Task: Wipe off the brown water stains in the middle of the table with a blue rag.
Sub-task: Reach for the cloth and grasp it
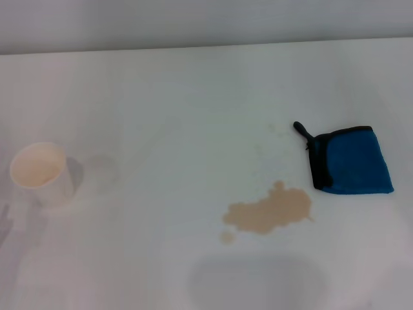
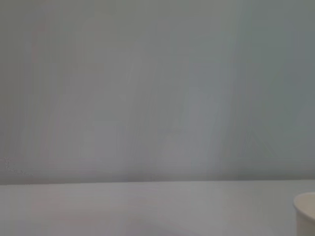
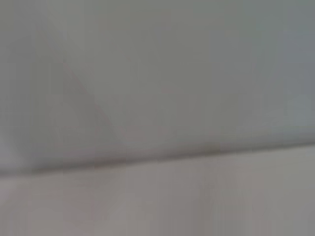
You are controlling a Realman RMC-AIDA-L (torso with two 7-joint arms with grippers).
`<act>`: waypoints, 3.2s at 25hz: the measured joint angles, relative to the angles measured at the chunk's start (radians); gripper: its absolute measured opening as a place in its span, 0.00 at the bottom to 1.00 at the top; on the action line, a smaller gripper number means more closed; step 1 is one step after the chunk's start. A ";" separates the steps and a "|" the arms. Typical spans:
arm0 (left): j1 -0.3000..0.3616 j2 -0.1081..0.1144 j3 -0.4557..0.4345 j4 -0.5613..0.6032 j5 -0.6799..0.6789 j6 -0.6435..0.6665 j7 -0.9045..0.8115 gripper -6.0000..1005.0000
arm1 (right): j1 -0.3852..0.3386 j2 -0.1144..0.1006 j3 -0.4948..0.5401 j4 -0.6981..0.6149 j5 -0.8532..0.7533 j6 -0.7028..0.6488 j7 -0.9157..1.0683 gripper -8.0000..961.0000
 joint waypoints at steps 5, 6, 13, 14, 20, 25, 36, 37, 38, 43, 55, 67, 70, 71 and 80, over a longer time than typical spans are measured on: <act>0.011 0.000 0.000 0.000 -0.002 0.004 0.003 0.88 | 0.061 0.001 -0.183 -0.151 -0.154 0.050 0.138 0.89; 0.012 0.001 0.000 0.001 -0.003 0.002 0.004 0.88 | 0.075 0.004 -0.219 -0.173 -0.189 0.058 0.157 0.89; 0.007 0.003 0.000 0.011 -0.003 -0.005 0.005 0.88 | 0.203 0.065 -0.426 -0.250 -0.517 0.070 0.237 0.89; 0.005 0.003 0.000 0.012 -0.003 -0.006 0.005 0.88 | 0.220 0.073 -0.449 -0.244 -0.558 0.068 0.243 0.89; 0.005 0.003 0.000 0.013 -0.003 -0.007 0.008 0.88 | 0.285 0.076 -0.695 -0.133 -0.662 -0.021 0.350 0.89; 0.005 0.003 0.000 0.013 -0.002 0.001 0.013 0.88 | 0.352 0.081 -0.834 -0.028 -0.714 -0.073 0.414 0.89; 0.008 0.003 0.000 0.013 -0.003 -0.001 0.023 0.88 | 0.473 0.082 -0.953 0.190 -0.775 -0.153 0.479 0.88; 0.009 0.003 0.000 0.013 -0.003 0.000 0.023 0.88 | 0.479 0.082 -0.956 0.210 -0.775 -0.163 0.479 0.87; 0.009 0.003 0.000 0.013 -0.003 0.000 0.023 0.88 | 0.483 0.080 -0.957 0.222 -0.776 -0.170 0.480 0.87; 0.006 0.004 0.000 0.014 -0.003 0.000 0.023 0.88 | 0.493 0.077 -0.954 0.264 -0.797 -0.197 0.480 0.86; 0.003 0.005 0.000 0.026 0.003 0.000 0.023 0.88 | 0.494 0.073 -0.951 0.321 -0.828 -0.244 0.492 0.82; 0.003 0.005 0.000 0.026 0.002 -0.006 0.023 0.88 | 0.507 0.075 -0.948 0.372 -0.873 -0.273 0.504 0.77; 0.003 0.005 0.000 0.026 0.002 -0.007 0.023 0.88 | 0.509 0.075 -0.948 0.389 -0.879 -0.282 0.507 0.70; 0.003 0.005 0.000 0.026 0.002 -0.007 0.023 0.88 | 0.510 0.075 -0.947 0.391 -0.879 -0.283 0.507 0.68; -0.004 0.005 0.000 0.026 0.003 -0.006 0.023 0.88 | 0.516 0.079 -0.947 0.400 -0.871 -0.282 0.508 0.64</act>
